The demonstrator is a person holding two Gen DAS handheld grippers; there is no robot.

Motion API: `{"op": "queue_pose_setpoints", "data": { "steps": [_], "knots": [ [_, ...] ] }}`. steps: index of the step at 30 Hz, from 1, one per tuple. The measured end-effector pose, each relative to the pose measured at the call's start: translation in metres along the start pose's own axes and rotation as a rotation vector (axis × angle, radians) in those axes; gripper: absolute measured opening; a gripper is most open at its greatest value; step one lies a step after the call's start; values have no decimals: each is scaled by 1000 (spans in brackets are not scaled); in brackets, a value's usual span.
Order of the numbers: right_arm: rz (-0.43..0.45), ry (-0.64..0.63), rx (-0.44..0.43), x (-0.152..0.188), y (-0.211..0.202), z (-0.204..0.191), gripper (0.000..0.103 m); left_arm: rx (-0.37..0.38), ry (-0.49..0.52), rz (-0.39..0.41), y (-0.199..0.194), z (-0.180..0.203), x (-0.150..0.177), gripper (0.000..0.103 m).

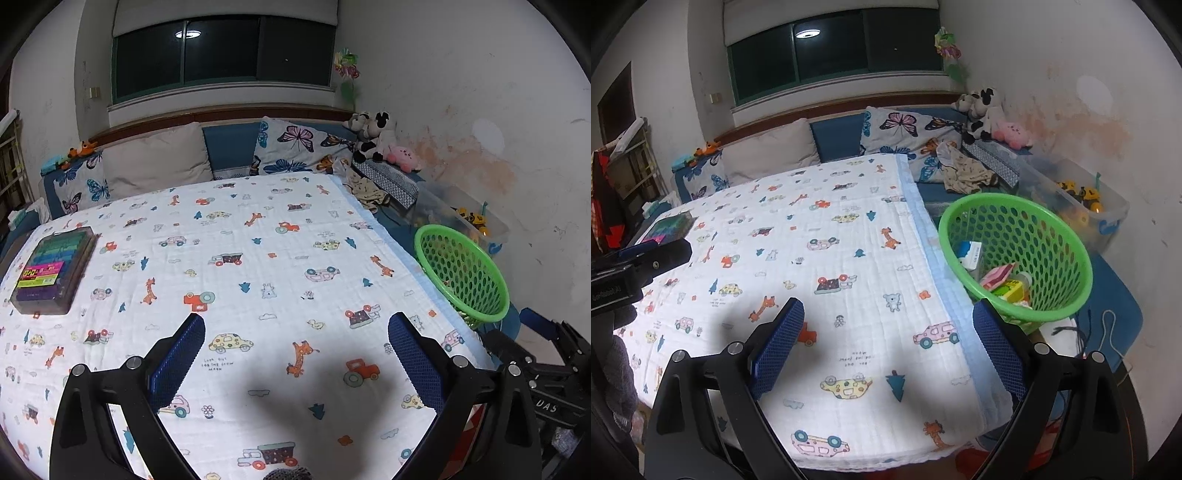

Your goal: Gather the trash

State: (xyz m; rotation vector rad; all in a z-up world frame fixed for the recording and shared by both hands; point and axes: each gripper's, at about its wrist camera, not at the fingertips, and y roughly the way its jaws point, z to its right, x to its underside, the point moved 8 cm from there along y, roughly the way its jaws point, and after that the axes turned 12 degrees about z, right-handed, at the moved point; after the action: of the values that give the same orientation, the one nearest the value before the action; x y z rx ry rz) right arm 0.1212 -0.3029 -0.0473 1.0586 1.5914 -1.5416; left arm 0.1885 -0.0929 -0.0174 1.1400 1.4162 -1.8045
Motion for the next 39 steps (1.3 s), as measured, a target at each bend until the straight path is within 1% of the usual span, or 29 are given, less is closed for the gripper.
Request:
{"op": "queue_pose_setpoints", "data": {
  "steps": [4, 7, 12, 16, 24, 39],
  "knots": [
    [12, 9, -6, -4, -1, 2, 93, -8, 6, 0, 0, 0, -2, 96],
    [9, 7, -2, -5, 1, 2, 93, -22, 8, 1, 1, -4, -3, 96],
    [1, 12, -19, -3, 1, 0, 93, -22, 17, -13, 3, -3, -2, 96],
    [-2, 5, -28, -2, 2, -6, 93, -40, 40, -3, 2, -2, -5, 96],
    [9, -13, -40, -5, 1, -12, 93, -46, 32, 11, -3, -5, -9, 96],
    [-4, -16, -48, 0, 5, -16, 94, -85, 6, -18, -1, -16, 5, 96]
  ]
}}
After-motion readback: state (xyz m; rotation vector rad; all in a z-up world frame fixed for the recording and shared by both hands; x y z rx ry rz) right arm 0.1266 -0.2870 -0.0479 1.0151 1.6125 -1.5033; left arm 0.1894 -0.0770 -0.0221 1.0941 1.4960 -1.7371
